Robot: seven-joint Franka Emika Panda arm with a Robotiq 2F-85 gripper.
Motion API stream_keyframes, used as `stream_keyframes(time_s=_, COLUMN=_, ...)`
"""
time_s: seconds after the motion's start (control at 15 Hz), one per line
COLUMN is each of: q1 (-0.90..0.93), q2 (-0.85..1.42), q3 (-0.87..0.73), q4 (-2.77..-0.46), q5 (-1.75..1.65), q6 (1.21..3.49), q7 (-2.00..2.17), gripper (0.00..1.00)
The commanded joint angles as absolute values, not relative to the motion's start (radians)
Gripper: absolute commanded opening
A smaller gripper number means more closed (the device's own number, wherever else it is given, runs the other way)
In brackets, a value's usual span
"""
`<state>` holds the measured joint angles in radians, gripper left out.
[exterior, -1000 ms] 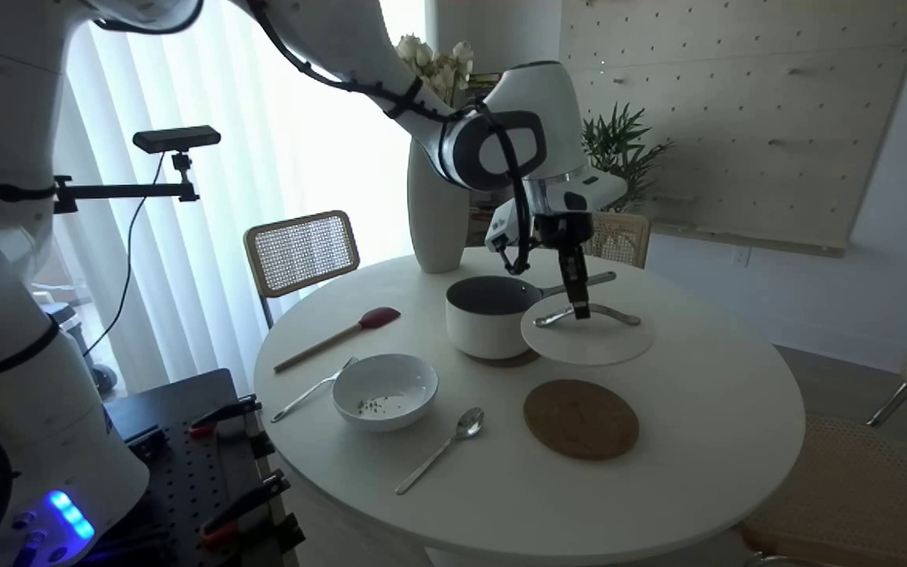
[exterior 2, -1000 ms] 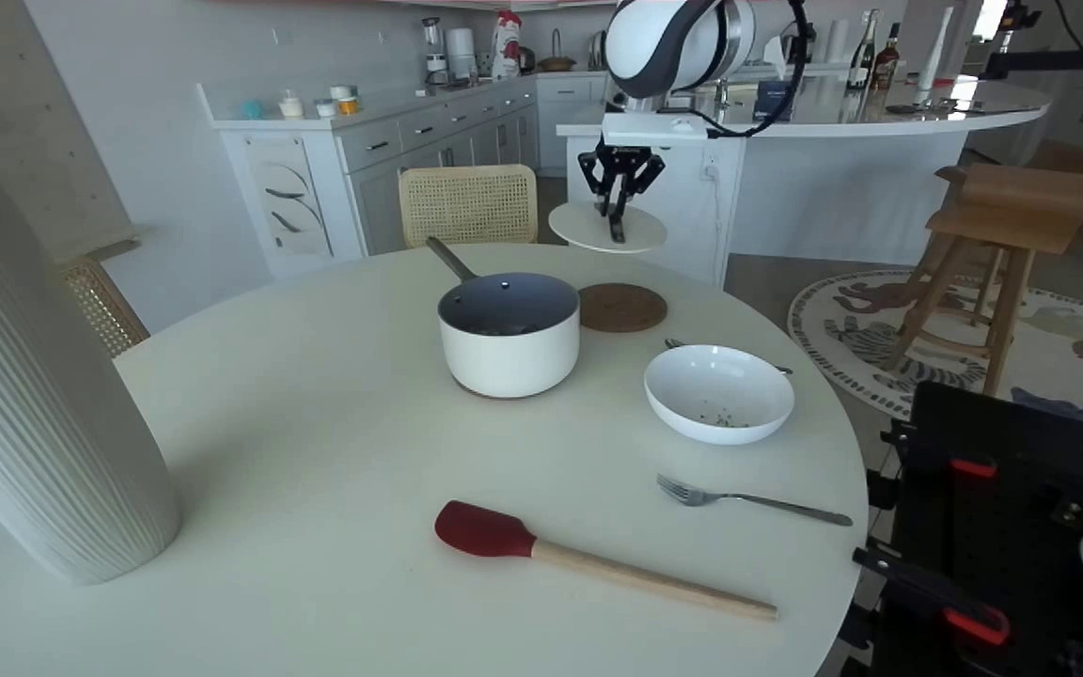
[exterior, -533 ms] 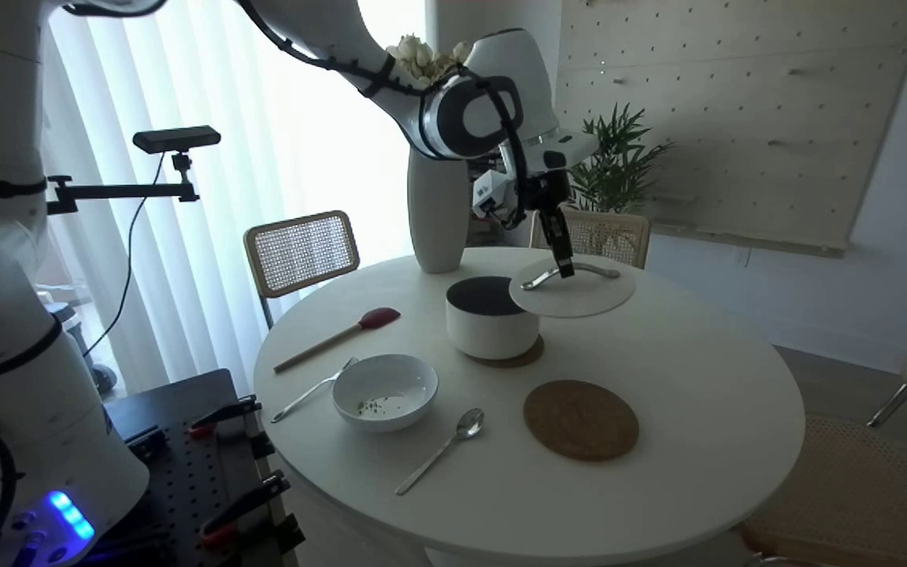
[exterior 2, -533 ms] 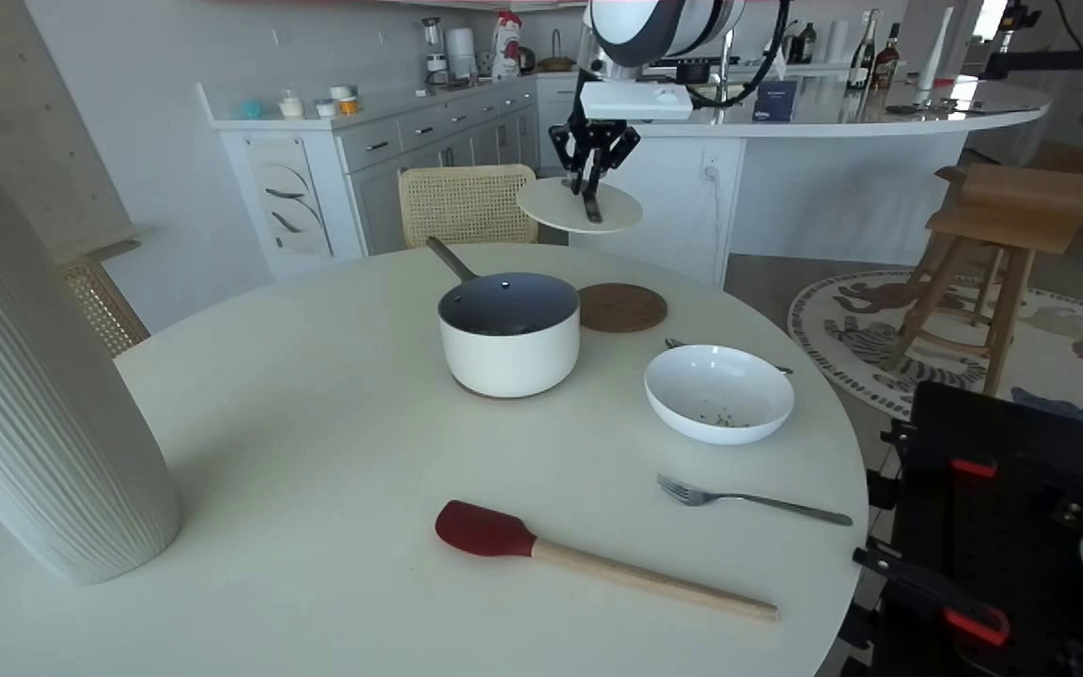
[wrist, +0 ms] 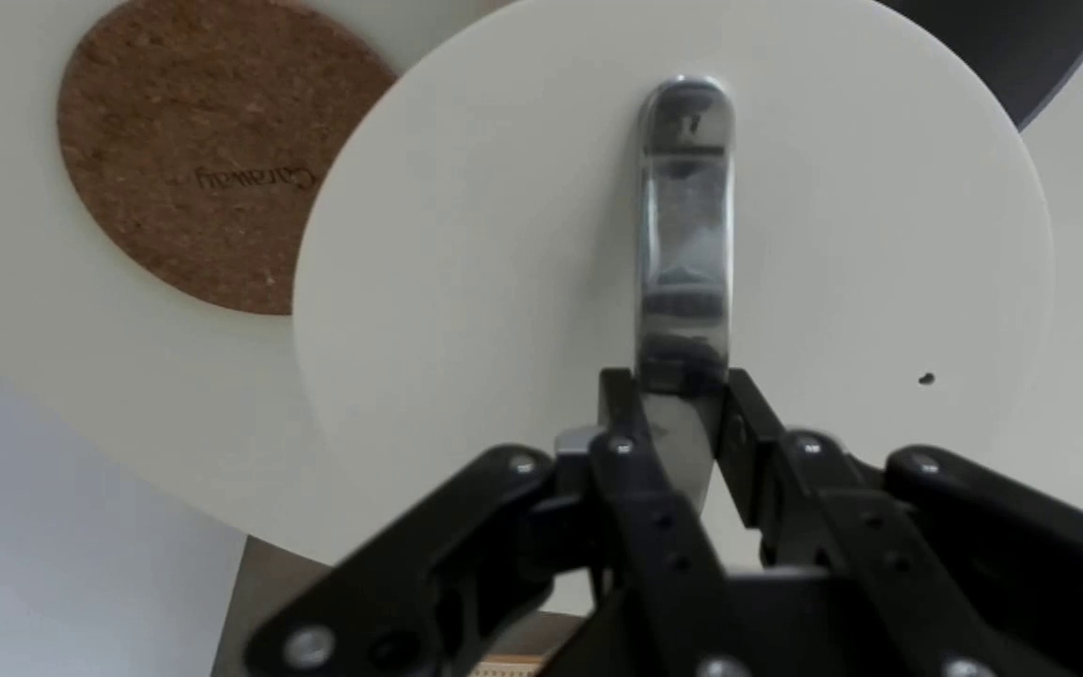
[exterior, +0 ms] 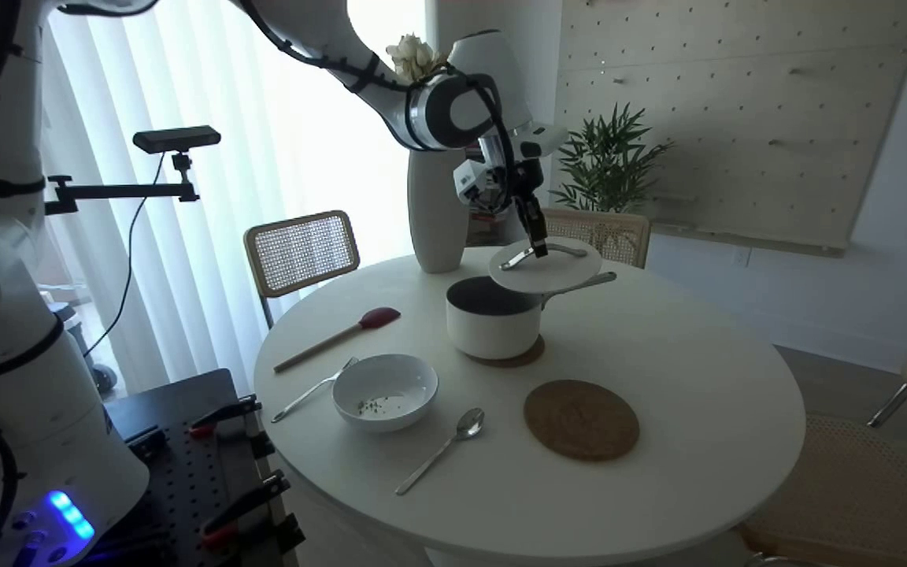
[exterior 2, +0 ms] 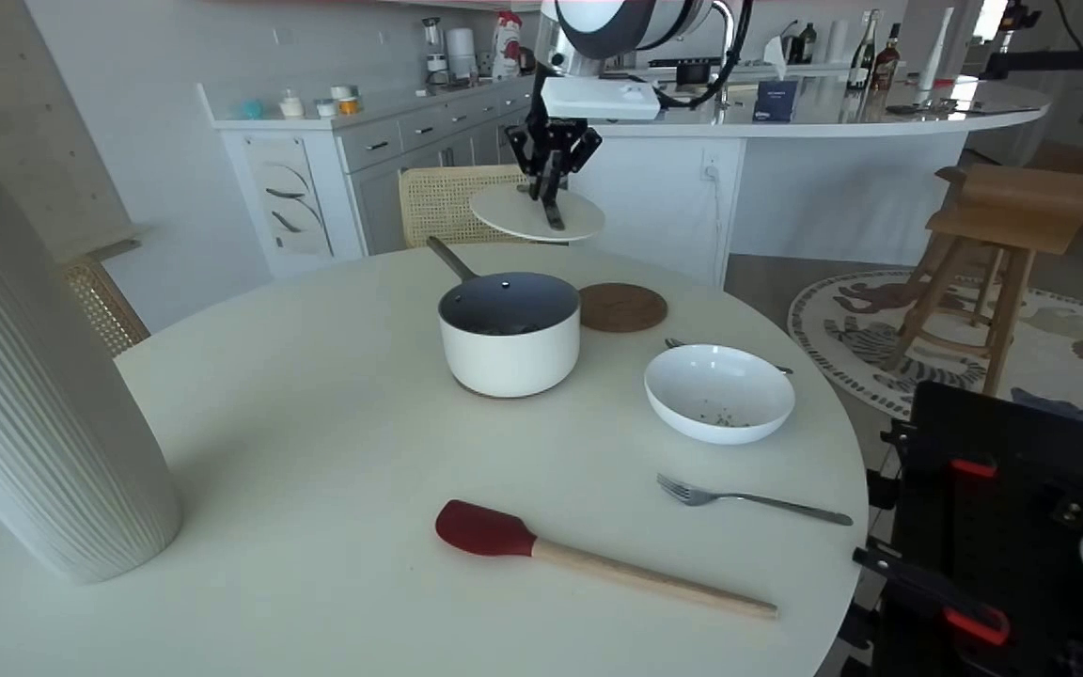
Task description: Take the broccoli from the white bowl and put it in the white pot then take the wooden spatula out of the pot and put it on the table then put the white lid on the pot
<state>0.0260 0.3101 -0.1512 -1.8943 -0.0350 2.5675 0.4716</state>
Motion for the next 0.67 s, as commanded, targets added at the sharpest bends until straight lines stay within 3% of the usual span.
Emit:
stream_keyframes(time_s=0.0, q1=0.033, q2=0.321, q3=-0.115, q4=-1.838, q5=-0.023, q6=2.519, q7=0.433, gripper=0.06)
stream_keyframes(time_s=0.6, q1=0.017, q2=0.388, q3=-0.04, q4=-1.747, q5=0.049, q6=2.381, q7=0.272, gripper=0.06)
